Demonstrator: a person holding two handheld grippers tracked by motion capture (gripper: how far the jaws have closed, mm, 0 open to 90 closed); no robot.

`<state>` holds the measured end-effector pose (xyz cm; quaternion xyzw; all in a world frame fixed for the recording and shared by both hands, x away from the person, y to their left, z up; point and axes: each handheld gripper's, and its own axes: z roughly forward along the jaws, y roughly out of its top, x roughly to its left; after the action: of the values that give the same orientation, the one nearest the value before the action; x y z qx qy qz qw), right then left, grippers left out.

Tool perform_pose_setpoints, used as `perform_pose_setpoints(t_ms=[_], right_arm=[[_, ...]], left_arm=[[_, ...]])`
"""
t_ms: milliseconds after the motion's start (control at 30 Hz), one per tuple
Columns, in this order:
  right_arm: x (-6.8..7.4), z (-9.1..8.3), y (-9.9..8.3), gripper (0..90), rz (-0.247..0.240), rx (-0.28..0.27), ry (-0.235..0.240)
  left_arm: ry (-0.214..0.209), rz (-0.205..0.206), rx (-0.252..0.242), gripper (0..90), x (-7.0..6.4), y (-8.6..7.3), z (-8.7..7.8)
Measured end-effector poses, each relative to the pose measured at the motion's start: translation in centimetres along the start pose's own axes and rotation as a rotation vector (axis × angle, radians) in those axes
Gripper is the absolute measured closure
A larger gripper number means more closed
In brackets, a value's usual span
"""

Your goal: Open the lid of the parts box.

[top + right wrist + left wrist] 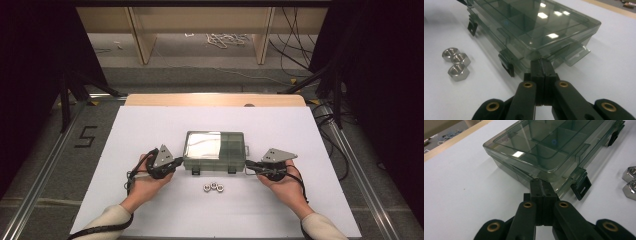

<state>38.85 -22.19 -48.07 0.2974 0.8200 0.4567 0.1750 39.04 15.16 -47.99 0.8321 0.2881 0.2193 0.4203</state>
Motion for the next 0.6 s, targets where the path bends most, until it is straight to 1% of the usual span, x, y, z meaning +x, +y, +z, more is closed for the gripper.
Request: perform_pose_setpoints(t_ms=[33, 67, 100, 167, 200, 233, 267, 300, 367, 400, 433, 467, 500, 533, 567, 600], right_arm=[[0.0, 0.0, 0.0, 90.0, 0.000, 0.000, 0.000], [0.0, -0.1, 0.1, 90.0, 0.003, 0.000, 0.004], [0.1, -0.1, 0.1, 90.0, 0.006, -0.009, -0.001], [0.0, -0.1, 0.2, 90.0, 0.003, -0.020, -0.005], [0.0, -0.1, 0.2, 90.0, 0.003, -0.020, -0.005], [0.1, -0.2, 0.3, 90.0, 0.008, -0.026, -0.005], [0.1, -0.2, 0.4, 90.0, 0.006, -0.031, -0.007], [0.1, -0.2, 0.5, 90.0, 0.006, -0.025, -0.011], [0.1, -0.2, 0.5, 90.0, 0.005, -0.035, -0.010], [0.1, -0.2, 0.6, 90.0, 0.005, -0.038, -0.010], [0.1, -0.3, 0.6, 90.0, 0.006, -0.044, -0.011], [0.1, -0.3, 0.7, 90.0, 0.001, -0.048, -0.021], [0.1, -0.3, 0.7, 90.0, 0.001, -0.048, -0.021], [0.3, -0.4, 0.7, 81.0, 0.002, -0.049, -0.043], [0.3, -0.4, 0.7, 81.0, 0.002, -0.049, -0.043], [0.5, -0.3, 0.7, 72.1, -0.025, -0.045, -0.081]], left_arm=[[0.001, 0.011, 0.004, 89.7, 0.1, 0.0, -0.1], [-0.001, 0.012, 0.004, 89.7, 0.1, 0.1, -0.1], [0.010, 0.016, 0.002, 89.7, 0.1, 0.2, -0.2], [0.002, 0.001, -0.015, 89.7, 0.0, 0.3, -0.2], [0.012, 0.012, -0.012, 89.7, 0.0, 0.3, -0.3], [0.009, 0.009, -0.016, 89.6, 0.0, 0.4, -0.3], [0.013, 0.015, -0.017, 89.7, 0.1, 0.5, -0.4], [0.010, 0.012, -0.028, 89.7, 0.1, 0.5, -0.3], [0.016, 0.012, -0.029, 89.6, 0.1, 0.7, -0.3], [0.017, -0.018, -0.042, 89.6, 0.0, 0.7, -0.2], [0.025, -0.002, -0.033, 89.6, 0.0, 0.8, -0.3], [0.024, -0.015, -0.046, 89.6, -0.1, 0.9, -0.2], [0.030, -0.014, -0.047, 89.6, -0.1, 1.0, -0.2], [0.031, -0.019, -0.052, 89.6, -0.1, 1.0, -0.2], [0.036, -0.019, -0.057, 89.6, -0.1, 1.1, -0.2], [0.040, -0.017, -0.057, 89.6, -0.1, 1.2, -0.3]])
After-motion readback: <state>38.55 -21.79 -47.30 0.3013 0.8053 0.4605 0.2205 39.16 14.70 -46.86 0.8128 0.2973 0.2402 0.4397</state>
